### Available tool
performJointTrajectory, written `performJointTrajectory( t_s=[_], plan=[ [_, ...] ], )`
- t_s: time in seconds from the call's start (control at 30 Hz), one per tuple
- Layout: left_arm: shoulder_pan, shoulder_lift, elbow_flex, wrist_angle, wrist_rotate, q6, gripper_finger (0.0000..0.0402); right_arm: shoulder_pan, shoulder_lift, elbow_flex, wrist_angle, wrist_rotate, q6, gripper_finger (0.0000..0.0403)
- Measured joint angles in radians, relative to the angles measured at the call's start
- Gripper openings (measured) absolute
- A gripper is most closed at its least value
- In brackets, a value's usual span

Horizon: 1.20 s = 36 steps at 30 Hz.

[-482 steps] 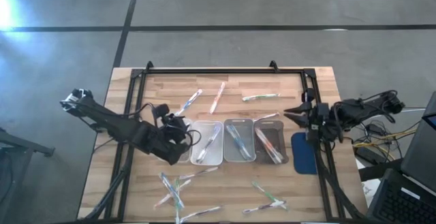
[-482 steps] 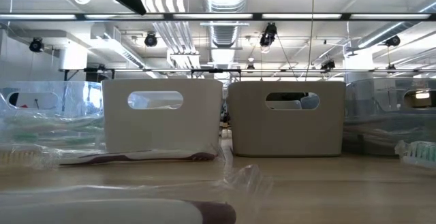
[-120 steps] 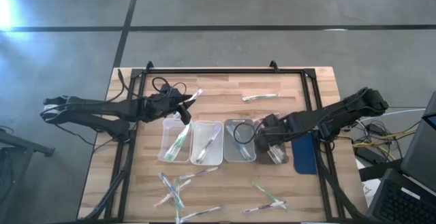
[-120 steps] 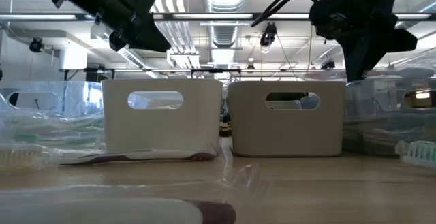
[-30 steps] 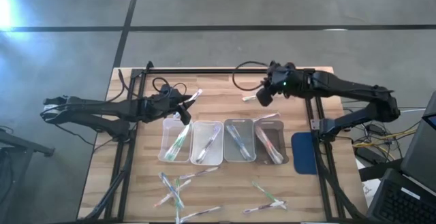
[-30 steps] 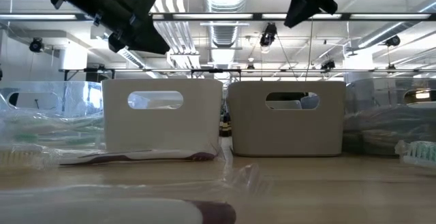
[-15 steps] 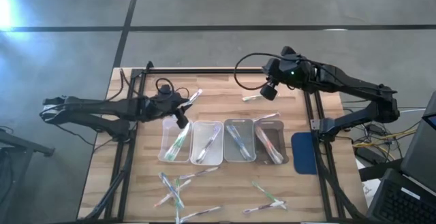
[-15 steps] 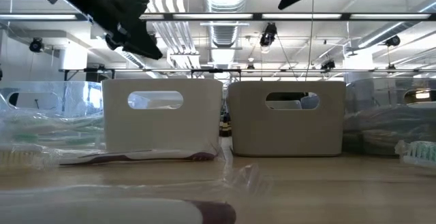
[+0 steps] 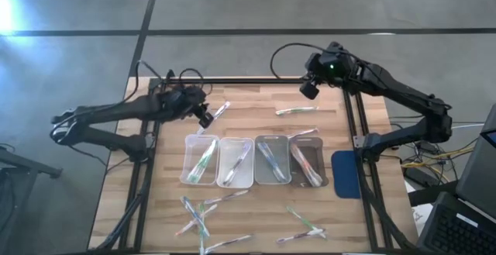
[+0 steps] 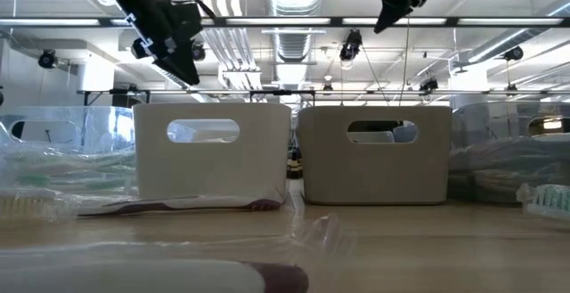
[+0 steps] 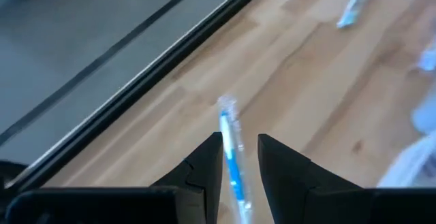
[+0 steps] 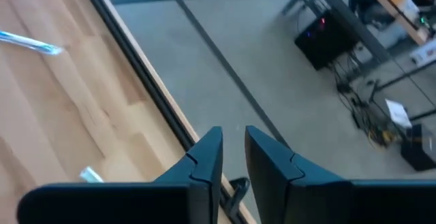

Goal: Pick & Place Toothbrushes
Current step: Put the blue toothbrush into the gray bin

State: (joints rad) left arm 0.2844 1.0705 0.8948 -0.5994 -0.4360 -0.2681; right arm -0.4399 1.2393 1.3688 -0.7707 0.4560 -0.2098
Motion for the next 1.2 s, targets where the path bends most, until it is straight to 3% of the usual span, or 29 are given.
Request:
performJointTrajectory(
  t_s=[0.17, 0.3, 0.5, 0.7, 0.93, 1.2],
  plan=[
    [0.098, 0.087, 0.05, -0.017, 0.02, 0.006, 0.0097, -0.06, 0.021, -0.02, 0.0, -0.011, 0.015, 0.008],
    [0.164, 0.184, 0.091, -0.057, 0.125, 0.013, 0.0097, -0.084, 0.039, -0.046, 0.001, -0.017, -0.007, 0.0095],
    [0.221, 0.331, 0.164, -0.108, 0.152, 0.031, 0.0097, -0.097, 0.067, -0.067, 0.001, -0.024, -0.03, 0.0115],
    [0.248, 0.471, 0.237, -0.169, 0.215, 0.084, 0.01, -0.102, 0.096, -0.067, 0.0, -0.1, -0.03, 0.0131],
    [0.251, 0.563, 0.298, -0.23, 0.225, 0.155, 0.0165, -0.105, 0.104, -0.068, -0.001, -0.099, -0.03, 0.0145],
    [0.264, 0.578, 0.251, -0.224, 0.369, 0.158, 0.0219, -0.105, 0.1, -0.068, -0.001, -0.099, -0.029, 0.0131]
  ],
)
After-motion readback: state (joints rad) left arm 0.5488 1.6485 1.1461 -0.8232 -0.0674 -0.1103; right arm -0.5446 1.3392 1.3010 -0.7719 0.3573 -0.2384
